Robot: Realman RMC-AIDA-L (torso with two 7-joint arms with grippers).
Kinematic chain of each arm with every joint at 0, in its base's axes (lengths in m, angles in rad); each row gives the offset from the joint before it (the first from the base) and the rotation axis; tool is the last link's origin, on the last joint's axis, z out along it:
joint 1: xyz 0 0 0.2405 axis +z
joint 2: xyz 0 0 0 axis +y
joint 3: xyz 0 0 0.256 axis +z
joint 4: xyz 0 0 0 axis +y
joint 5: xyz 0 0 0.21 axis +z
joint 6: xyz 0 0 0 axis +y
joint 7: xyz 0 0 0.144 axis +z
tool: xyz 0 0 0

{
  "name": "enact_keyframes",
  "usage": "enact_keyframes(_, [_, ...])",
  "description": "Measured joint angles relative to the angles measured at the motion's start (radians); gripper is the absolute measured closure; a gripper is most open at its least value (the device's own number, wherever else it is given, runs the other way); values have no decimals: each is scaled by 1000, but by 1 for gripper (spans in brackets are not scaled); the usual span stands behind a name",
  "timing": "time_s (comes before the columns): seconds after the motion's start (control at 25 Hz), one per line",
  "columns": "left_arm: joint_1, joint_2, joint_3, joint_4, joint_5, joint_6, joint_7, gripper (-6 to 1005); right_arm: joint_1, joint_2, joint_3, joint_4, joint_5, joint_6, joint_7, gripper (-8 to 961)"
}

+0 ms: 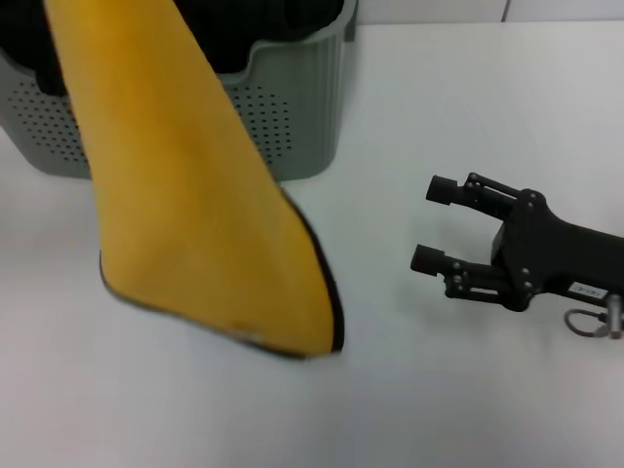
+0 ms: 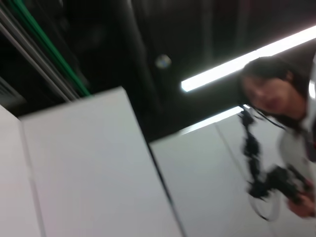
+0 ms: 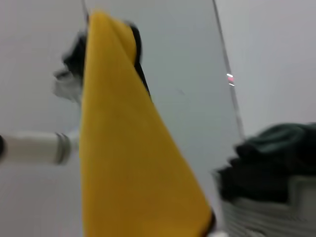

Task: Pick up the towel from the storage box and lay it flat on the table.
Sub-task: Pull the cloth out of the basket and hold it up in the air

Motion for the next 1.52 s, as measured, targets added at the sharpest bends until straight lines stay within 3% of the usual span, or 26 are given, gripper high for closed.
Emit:
enact_keyframes(0.16, [-11, -21, -64, -20, -31, -1, 8, 980, -20, 20, 4, -9, 1, 82, -55, 124])
enact_keyframes(0.4, [-49, -38, -81, -31, -86, -3, 16, 982, -11, 49, -17, -11, 0, 74, -44, 124])
enact_keyframes(0.8, [-105, -55, -130, -88, -89, -4, 36, 982, 35, 56, -116, -22, 1, 79, -10, 130])
enact_keyframes(0.92, [-101, -79, -162, -90, -87, -21, 55, 983, -1, 55, -162, -77, 20, 145, -144, 133])
enact_keyframes(1.04, [-88, -100, -172, -90, -80, -61, 82, 983, -92, 56, -254, -209, 89, 272, -295, 137])
enact_keyframes(1.2, [-78, -99, -173, -90, -78, -87, 87, 983, -161, 56, -308, -301, 171, 343, -455, 194])
enact_keyframes(1.28, [-83, -102, -173, -90, -76, -108, 89, 983, -205, 55, -353, -313, 281, 359, -635, 208])
enact_keyframes(1.32, [-86, -105, -172, -90, -75, -120, 93, 983, -205, 55, -353, -313, 281, 359, -635, 208])
enact_keyframes(1.36, [-88, -108, -171, -89, -74, -131, 97, 983, -228, 56, -466, -315, 449, 374, -850, 208])
enact_keyframes(1.52, [-89, -116, -172, -90, -75, -150, 108, 983, -228, 56, -745, -316, 882, 335, -1236, 207])
